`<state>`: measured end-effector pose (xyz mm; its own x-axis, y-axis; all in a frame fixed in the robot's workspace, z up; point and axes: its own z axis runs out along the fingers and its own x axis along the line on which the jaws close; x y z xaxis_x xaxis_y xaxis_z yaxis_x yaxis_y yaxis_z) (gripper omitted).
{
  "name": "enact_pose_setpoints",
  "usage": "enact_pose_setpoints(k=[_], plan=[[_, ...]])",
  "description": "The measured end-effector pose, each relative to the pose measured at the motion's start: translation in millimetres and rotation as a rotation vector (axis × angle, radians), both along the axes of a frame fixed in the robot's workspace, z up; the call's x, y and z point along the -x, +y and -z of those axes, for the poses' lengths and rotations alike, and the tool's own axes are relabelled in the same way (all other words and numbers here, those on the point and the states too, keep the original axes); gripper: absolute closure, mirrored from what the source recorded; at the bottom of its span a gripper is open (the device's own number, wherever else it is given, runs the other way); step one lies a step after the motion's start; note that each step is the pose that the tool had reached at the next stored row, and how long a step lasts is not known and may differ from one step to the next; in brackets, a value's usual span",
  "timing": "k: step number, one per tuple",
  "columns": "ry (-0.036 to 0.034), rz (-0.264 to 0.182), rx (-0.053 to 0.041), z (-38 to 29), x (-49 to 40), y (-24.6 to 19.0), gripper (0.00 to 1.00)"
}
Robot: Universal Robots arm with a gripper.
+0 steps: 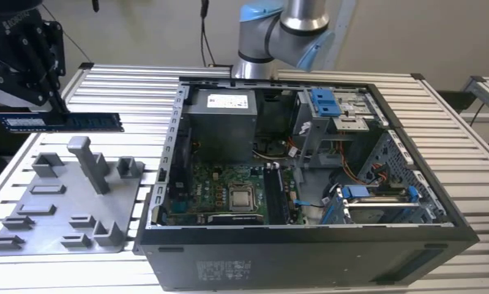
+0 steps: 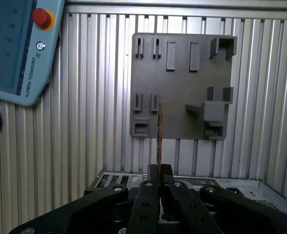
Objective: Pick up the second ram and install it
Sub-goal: 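Pick up the second ram and move it above second insertion slot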
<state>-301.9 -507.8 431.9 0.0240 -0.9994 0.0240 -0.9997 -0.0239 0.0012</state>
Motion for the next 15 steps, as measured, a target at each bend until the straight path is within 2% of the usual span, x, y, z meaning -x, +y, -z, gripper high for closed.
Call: enact_pose_setpoints(k=[15], plan=[[0.0000, 0.000, 0.0000, 0.1, -20.8, 0.0, 0.86]])
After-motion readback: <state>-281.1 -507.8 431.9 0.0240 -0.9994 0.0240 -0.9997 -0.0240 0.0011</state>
